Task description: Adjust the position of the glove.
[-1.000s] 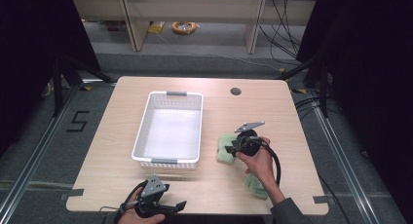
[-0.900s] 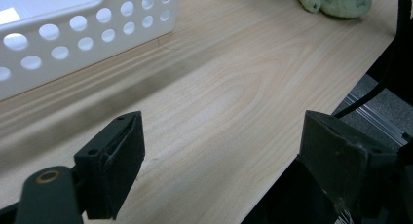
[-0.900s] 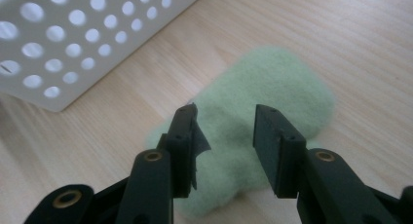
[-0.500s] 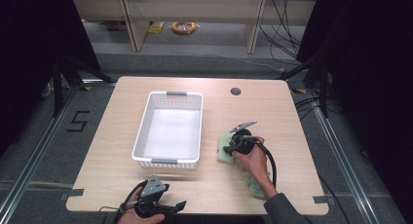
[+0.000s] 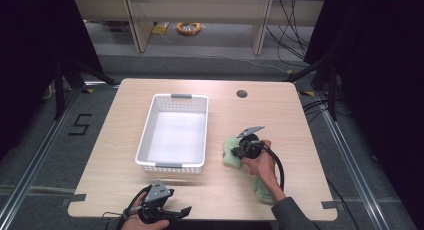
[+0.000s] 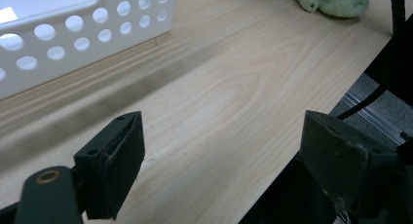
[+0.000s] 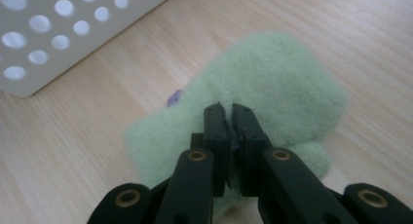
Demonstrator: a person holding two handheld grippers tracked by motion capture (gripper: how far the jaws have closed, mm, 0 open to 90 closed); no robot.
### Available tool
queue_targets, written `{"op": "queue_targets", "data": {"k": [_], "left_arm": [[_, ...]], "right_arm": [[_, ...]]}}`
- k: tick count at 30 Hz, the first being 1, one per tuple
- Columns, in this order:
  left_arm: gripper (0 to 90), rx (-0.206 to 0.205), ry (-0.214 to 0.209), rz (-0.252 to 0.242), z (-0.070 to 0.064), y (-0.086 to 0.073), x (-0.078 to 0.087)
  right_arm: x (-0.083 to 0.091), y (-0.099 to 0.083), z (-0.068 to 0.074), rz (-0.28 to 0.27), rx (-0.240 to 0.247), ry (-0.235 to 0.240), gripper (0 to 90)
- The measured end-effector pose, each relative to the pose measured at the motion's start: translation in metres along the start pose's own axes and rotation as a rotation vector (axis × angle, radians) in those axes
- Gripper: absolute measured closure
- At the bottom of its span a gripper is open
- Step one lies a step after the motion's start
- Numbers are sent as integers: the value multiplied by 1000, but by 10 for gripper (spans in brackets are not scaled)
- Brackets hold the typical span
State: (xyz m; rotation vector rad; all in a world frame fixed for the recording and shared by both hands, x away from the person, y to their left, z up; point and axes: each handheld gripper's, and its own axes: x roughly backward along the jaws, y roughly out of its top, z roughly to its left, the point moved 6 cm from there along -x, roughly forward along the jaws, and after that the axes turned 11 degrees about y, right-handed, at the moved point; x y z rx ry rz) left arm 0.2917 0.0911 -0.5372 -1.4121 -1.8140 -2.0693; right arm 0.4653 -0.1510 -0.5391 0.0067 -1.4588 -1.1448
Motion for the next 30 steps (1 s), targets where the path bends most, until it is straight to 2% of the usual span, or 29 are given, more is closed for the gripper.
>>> {"op": "queue_targets", "data": {"k": [3, 4, 5, 6, 7, 8, 9, 10, 12, 14, 15, 16, 18, 19, 20, 21, 24, 27, 28, 29, 30], "left_arm": [[162, -1, 2, 5, 2, 0, 1], [162, 15, 3, -17, 1, 1, 0], [162, -9, 8, 1, 3, 0, 2], [162, 19, 15, -13, 2, 1, 1], [162, 34, 15, -8, 1, 1, 1], [162, 14, 0, -1, 2, 1, 2], [162, 14, 0, -1, 2, 1, 2], [162, 11, 6, -15, 2, 2, 1], [162, 12, 7, -16, 2, 2, 2], [162, 16, 11, -15, 3, 2, 2], [162, 23, 8, -20, 2, 2, 2], [162, 9, 10, -12, 4, 2, 2], [162, 9, 10, -13, 4, 2, 2], [162, 23, 10, -21, 2, 3, 1], [162, 21, 11, -20, 3, 3, 1], [162, 21, 11, -20, 3, 3, 1], [162, -1, 14, -8, 5, 2, 3], [162, -3, 20, -8, 5, 2, 3], [162, 9, 13, -14, 4, 2, 2], [162, 9, 13, -14, 4, 2, 2], [162, 22, 10, -23, 3, 3, 1]], "right_arm": [[6, 0, 3, 4, 21, 14, 869], [9, 1, 5, -3, 39, 18, 870], [15, 1, 11, -2, 39, 41, 871], [21, 1, 14, 3, 60, 49, 872], [23, 1, 17, -13, 75, 52, 873], [34, -1, 28, -2, 102, 79, 874], [34, -1, 28, -2, 102, 79, 874], [38, -1, 32, -4, 128, 88, 875], [47, -3, 45, -19, 165, 121, 875], [55, -8, 63, -18, 204, 177, 875], [56, -9, 68, -28, 210, 189, 875], [57, -12, 74, -23, 237, 211, 875], [59, -17, 85, -15, 252, 250, 875], [59, -17, 85, -15, 252, 250, 875], [57, -22, 94, 0, 281, 276, 875], [57, -22, 94, 0, 281, 276, 875], [52, -30, 106, 32, 301, 314, 875], [51, -33, 114, 40, 315, 330, 878], [49, -34, 117, 41, 332, 349, 878], [49, -34, 117, 41, 332, 349, 878], [47, -37, 119, 58, 357, 355, 878]]}}
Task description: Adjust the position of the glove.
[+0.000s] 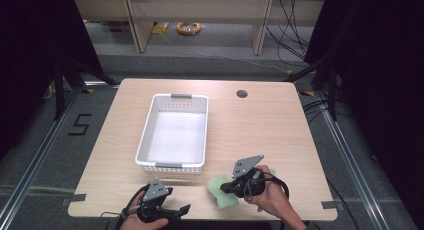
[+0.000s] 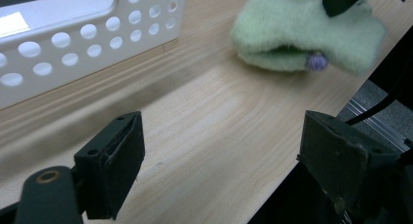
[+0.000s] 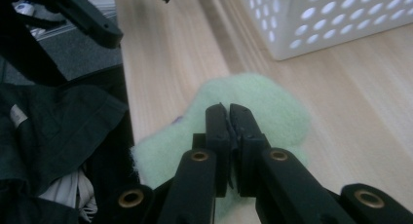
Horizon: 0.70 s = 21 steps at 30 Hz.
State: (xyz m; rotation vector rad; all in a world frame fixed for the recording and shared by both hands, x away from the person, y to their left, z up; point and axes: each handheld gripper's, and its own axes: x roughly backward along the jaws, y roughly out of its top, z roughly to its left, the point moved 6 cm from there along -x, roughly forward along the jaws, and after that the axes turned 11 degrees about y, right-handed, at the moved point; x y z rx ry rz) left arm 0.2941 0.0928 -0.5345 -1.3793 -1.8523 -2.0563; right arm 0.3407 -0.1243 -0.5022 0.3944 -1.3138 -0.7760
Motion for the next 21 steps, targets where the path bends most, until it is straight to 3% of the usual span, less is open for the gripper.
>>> {"op": "queue_targets", "data": {"k": [3, 4, 7, 15, 16, 17, 18, 20, 21], "left_arm": [[162, -6, 0, -1, 0, 1, -1], [163, -19, -2, 0, -1, 1, -2], [166, -1, -10, -10, -3, 4, -5], [216, -19, -61, -33, -14, 20, -13], [235, -22, -63, -33, -17, 24, -15], [249, -25, -91, -31, -20, 29, -18], [274, -36, -95, -25, -21, 31, -20], [293, -48, -95, -34, -25, 36, -25], [320, -55, -112, -16, -27, 38, -26]], "right_arm": [[-4, -2, 1, 12, 10, 11, 878], [-9, -7, 2, 43, 21, 17, 878], [-12, -11, 4, 55, 12, 30, 878], [-17, -25, 1, 85, 6, 30, 857], [-16, -25, -1, 74, 9, 1, 790], [-15, -25, 0, 68, -2, -5, 768], [-13, -25, 3, 57, -40, -24, 718], [-12, -24, 3, 47, -49, -44, 700], [-5, -27, 8, 36, -93, -89, 664]]}}
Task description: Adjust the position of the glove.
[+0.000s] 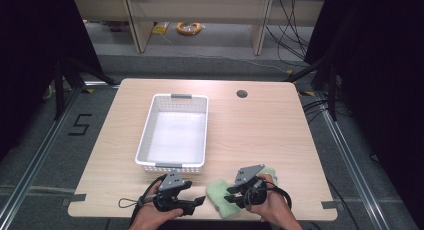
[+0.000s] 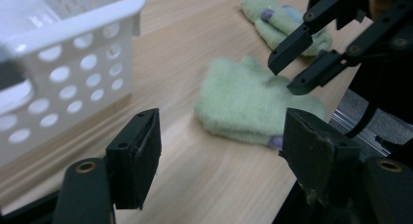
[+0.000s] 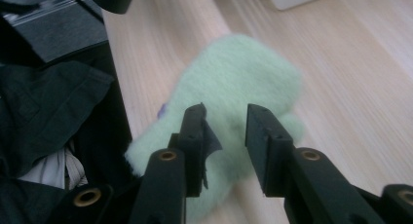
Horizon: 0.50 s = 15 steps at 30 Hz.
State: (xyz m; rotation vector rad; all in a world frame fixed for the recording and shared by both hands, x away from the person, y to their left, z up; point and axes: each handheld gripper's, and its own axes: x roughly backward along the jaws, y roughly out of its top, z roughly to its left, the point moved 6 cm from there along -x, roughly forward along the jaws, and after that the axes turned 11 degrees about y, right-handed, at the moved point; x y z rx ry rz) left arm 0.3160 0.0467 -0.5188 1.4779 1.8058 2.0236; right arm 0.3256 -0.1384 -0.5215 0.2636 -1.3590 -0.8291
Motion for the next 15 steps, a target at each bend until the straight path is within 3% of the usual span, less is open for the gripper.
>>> {"op": "queue_targets", "data": {"k": [3, 6, 7, 10, 12, 14, 15], "left_arm": [[363, -28, -3, 5, -2, 7, -9], [393, -47, -10, 7, -4, 11, -15], [398, -53, -18, 12, -7, 13, -22], [424, -55, -25, 34, -9, 15, -30], [441, -68, -28, 43, -9, 17, -36], [453, -77, -24, 48, -7, 19, -40], [463, -69, 2, 42, -3, 19, -45]], "right_arm": [[9, -9, 7, -28, -69, -59, 636], [13, -18, 12, -48, -95, -63, 632], [14, -25, 14, -63, -125, -68, 623], [14, -32, 18, -57, -166, -48, 620], [10, -37, 22, -23, -194, -25, 607], [6, -39, 21, -6, -180, -19, 599], [3, -40, 22, 11, -192, -11, 596]]}}
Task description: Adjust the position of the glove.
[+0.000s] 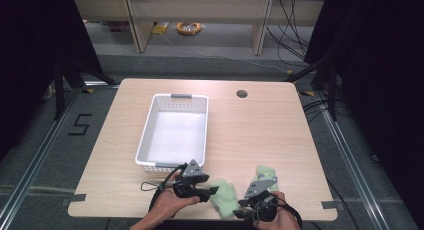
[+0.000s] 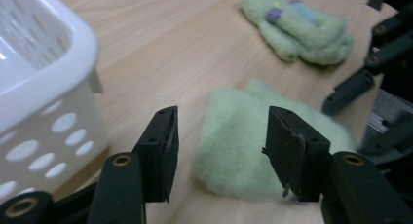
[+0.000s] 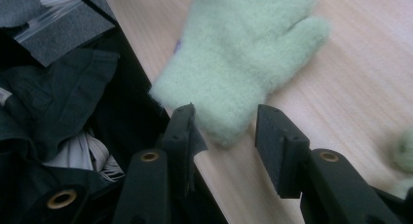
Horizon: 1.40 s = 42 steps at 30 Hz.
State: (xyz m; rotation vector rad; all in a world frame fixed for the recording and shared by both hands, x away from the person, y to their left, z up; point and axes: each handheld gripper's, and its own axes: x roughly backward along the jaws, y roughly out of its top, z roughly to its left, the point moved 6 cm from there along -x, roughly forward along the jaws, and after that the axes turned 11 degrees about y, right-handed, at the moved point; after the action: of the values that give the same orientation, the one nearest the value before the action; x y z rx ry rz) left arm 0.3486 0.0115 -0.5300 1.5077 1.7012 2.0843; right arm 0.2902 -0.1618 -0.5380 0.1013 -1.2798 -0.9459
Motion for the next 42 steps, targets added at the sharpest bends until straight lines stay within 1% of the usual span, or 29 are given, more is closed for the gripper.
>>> {"op": "queue_targets", "data": {"k": [3, 5, 6, 7, 8, 10, 11, 12, 14, 16, 17, 19, 20, 21, 22, 23, 24, 25, 27, 28, 30, 31, 34, 35, 36, 37, 38, 41, 42], "left_arm": [[475, -17, 1, 24, 0, -4, -5], [486, -12, -28, 68, 0, -9, -12], [497, -5, -30, 92, 0, -12, -15], [511, -5, -30, 92, 0, -12, -15], [511, 14, -47, 106, -1, -15, -17], [607, 17, -71, 113, -2, -16, -14], [629, 17, -71, 113, -2, -16, -14], [658, -6, -69, 111, -3, -15, -12], [678, 5, -65, 107, -3, -16, -11], [718, 11, -72, 99, -4, -15, -8], [721, 6, -75, 92, -5, -15, -7], [724, 3, -74, 87, -5, -14, -3], [724, 23, -66, 74, -7, -13, 1], [723, 23, -66, 74, -7, -13, 1], [724, 40, -74, 56, -10, -11, 4], [724, 40, -74, 56, -10, -11, 4], [727, 48, -61, 39, -11, -9, 7], [728, 48, -61, 39, -11, -9, 7], [730, 61, -51, 9, -13, -7, 8], [732, 88, -44, 2, -14, -8, 8], [732, 98, -42, -2, -12, -9, 7], [732, 98, -42, -2, -12, -9, 7], [731, 117, -29, 1, -13, -13, 4], [731, 127, -32, 6, -14, -15, 3], [731, 121, -41, 31, -13, -17, 5], [730, 126, -26, 9, -13, -16, 3], [726, 127, -30, 15, -13, -17, 3], [709, 131, -41, 32, -13, -19, 3], [703, 133, -33, 36, -12, -21, 1]], "right_arm": [[-5, 0, -2, 4, 18, 3, 599], [-7, -1, 1, 21, -21, 19, 643], [-8, 1, -4, 3, 4, 5, 668], [-8, 1, -4, 3, 4, 5, 668], [-7, 1, -4, 11, 4, 6, 691], [-6, 1, -8, 7, 47, 10, 812], [-6, 1, -8, 7, 47, 10, 812], [-6, 3, -8, -8, 67, -3, 846], [-4, 2, -6, 6, 47, 5, 855], [-1, 4, -9, 9, 89, -10, 864], [0, 4, -7, -5, 63, -16, 865], [4, 6, -9, -1, 76, -20, 868], [11, 9, -13, -5, 78, -46, 870], [13, 12, -15, -17, 99, -50, 870], [18, 14, -18, -4, 99, -70, 871], [18, 14, -18, -4, 99, -70, 871], [22, 20, -23, -10, 126, -81, 872], [22, 23, -28, -14, 132, -99, 872], [23, 25, -30, -7, 137, -89, 873], [22, 30, -37, 2, 140, -89, 873], [22, 35, -44, 32, 165, -82, 873], [20, 38, -47, 29, 179, -78, 873], [18, 42, -53, 40, 170, -78, 873], [14, 45, -57, 63, 199, -61, 873], [12, 46, -59, 79, 202, -65, 873], [10, 47, -61, 87, 195, -66, 873], [7, 48, -65, 112, 225, -57, 873], [3, 50, -69, 125, 245, -54, 872], [2, 50, -69, 129, 252, -54, 872]]}}
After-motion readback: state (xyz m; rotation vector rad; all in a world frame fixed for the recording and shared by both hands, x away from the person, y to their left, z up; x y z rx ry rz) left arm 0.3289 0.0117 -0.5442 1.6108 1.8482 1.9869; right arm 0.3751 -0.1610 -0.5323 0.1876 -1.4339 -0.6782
